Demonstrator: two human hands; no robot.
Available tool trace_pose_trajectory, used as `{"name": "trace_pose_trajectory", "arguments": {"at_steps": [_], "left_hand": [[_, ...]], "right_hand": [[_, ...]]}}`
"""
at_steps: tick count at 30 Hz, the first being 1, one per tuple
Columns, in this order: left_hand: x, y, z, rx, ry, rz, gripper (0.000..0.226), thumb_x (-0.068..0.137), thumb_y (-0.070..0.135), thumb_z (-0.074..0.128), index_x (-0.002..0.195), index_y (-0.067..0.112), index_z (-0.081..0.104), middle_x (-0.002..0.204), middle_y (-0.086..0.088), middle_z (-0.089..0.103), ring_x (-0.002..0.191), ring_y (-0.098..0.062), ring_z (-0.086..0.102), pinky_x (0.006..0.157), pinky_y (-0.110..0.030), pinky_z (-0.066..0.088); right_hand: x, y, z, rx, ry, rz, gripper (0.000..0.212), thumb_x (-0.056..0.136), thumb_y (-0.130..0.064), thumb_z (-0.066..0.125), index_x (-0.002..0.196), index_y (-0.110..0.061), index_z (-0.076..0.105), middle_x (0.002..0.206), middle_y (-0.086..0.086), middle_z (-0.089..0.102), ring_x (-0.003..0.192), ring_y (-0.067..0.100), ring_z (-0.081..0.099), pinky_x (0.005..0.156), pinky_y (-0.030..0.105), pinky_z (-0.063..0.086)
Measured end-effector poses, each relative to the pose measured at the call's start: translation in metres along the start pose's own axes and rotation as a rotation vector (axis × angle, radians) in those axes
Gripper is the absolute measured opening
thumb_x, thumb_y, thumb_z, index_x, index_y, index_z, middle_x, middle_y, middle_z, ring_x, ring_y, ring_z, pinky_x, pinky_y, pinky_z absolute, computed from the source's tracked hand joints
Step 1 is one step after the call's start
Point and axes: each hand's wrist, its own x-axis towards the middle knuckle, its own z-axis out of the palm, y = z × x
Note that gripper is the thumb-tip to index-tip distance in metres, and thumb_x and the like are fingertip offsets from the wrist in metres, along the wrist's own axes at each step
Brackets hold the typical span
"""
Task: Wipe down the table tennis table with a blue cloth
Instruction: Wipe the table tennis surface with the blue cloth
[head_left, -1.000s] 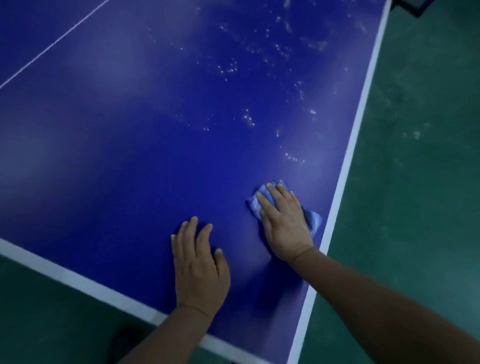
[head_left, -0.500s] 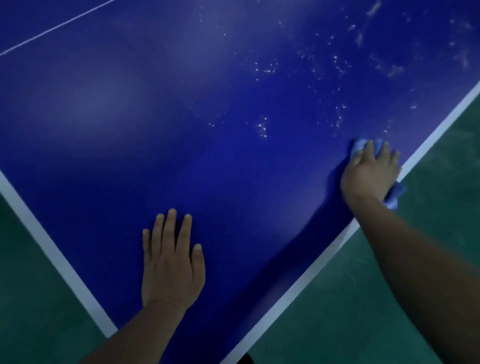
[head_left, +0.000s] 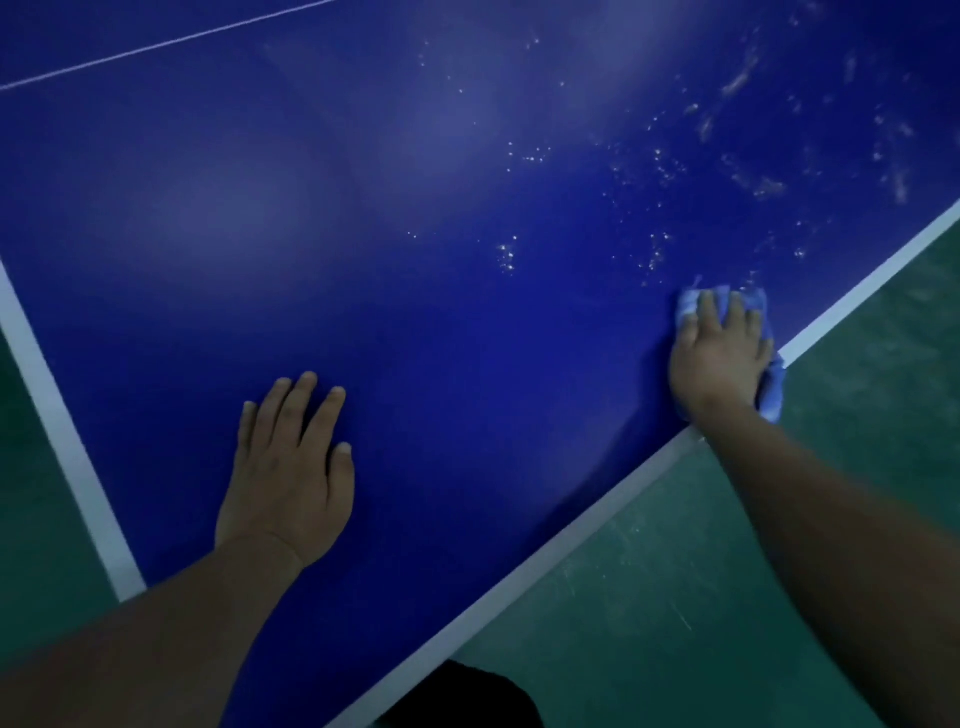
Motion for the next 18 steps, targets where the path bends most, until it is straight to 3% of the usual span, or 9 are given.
{"name": "trace_pose_trajectory", "arguments": {"at_steps": [2, 6, 8, 10, 12, 14, 16, 18], "left_hand": [[0.001, 0.0, 0.001, -0.014, 0.011, -0.009, 0.062, 0.098, 0.04, 0.019, 0.154, 0.017, 0.029, 0.164, -0.007, 0.017, 0.152, -0.021, 0.004, 0.124, -0.045, -0.001], [0.0, -0.001, 0.002, -0.027, 0.012, -0.018, 0.054, 0.102, 0.031, 0.03, 0.154, 0.016, 0.03, 0.164, -0.005, 0.016, 0.152, -0.02, 0.003, 0.124, -0.047, 0.001], [0.001, -0.001, 0.001, -0.028, 0.004, -0.018, 0.057, 0.101, 0.034, 0.024, 0.154, 0.017, 0.03, 0.164, -0.006, 0.017, 0.152, -0.02, 0.004, 0.124, -0.046, 0.001], [0.001, -0.002, 0.001, -0.018, 0.004, -0.013, 0.064, 0.096, 0.04, 0.018, 0.153, 0.016, 0.032, 0.163, -0.007, 0.019, 0.152, -0.021, 0.006, 0.124, -0.047, 0.001], [0.0, -0.002, 0.001, 0.001, 0.004, -0.006, 0.065, 0.095, 0.041, 0.016, 0.153, 0.015, 0.033, 0.162, -0.007, 0.021, 0.152, -0.023, 0.008, 0.123, -0.05, 0.003], [0.0, -0.002, 0.001, 0.027, -0.004, -0.017, 0.063, 0.097, 0.041, 0.016, 0.153, 0.017, 0.033, 0.162, -0.006, 0.021, 0.152, -0.022, 0.008, 0.122, -0.054, 0.004], [-0.001, -0.002, 0.002, 0.043, -0.018, -0.038, 0.061, 0.098, 0.041, 0.016, 0.153, 0.019, 0.032, 0.163, -0.003, 0.02, 0.152, -0.02, 0.006, 0.121, -0.057, 0.002], [-0.001, -0.003, 0.003, 0.05, -0.034, -0.051, 0.061, 0.099, 0.041, 0.016, 0.153, 0.02, 0.032, 0.163, -0.002, 0.019, 0.153, -0.018, 0.004, 0.121, -0.059, 0.002]], "right_hand": [[-0.033, -0.027, 0.012, 0.016, -0.02, -0.001, 0.054, 0.105, -0.033, 0.022, 0.158, -0.022, 0.02, 0.166, 0.006, 0.011, 0.152, 0.029, 0.005, 0.121, 0.054, 0.006], [-0.164, -0.062, 0.048, -0.044, -0.09, -0.684, 0.05, 0.102, -0.031, 0.03, 0.151, -0.023, 0.038, 0.161, 0.006, 0.03, 0.15, 0.032, 0.019, 0.12, 0.056, 0.011], [-0.156, -0.043, 0.04, -0.076, -0.174, -0.861, 0.049, 0.103, -0.034, 0.03, 0.15, -0.027, 0.039, 0.161, 0.002, 0.029, 0.151, 0.03, 0.016, 0.12, 0.055, 0.007], [-0.099, -0.016, 0.028, -0.128, -0.122, -0.725, 0.05, 0.102, -0.029, 0.029, 0.15, -0.024, 0.041, 0.16, 0.007, 0.031, 0.15, 0.034, 0.019, 0.119, 0.06, 0.013], [-0.045, 0.008, 0.012, -0.157, -0.075, -0.395, 0.05, 0.105, -0.032, 0.02, 0.152, -0.024, 0.035, 0.162, 0.007, 0.026, 0.15, 0.029, 0.015, 0.118, 0.057, 0.016], [-0.026, 0.017, 0.006, -0.111, -0.039, -0.185, 0.054, 0.104, -0.042, 0.016, 0.154, -0.025, 0.029, 0.164, 0.006, 0.021, 0.151, 0.026, 0.011, 0.119, 0.056, 0.012], [-0.043, -0.001, 0.013, -0.089, -0.041, -0.182, 0.061, 0.1, -0.044, 0.012, 0.154, -0.024, 0.03, 0.164, 0.007, 0.021, 0.151, 0.029, 0.013, 0.119, 0.058, 0.012], [-0.076, -0.034, 0.024, -0.104, -0.066, -0.409, 0.06, 0.095, -0.035, 0.019, 0.15, -0.019, 0.039, 0.159, 0.012, 0.031, 0.148, 0.037, 0.022, 0.116, 0.063, 0.019]]}}
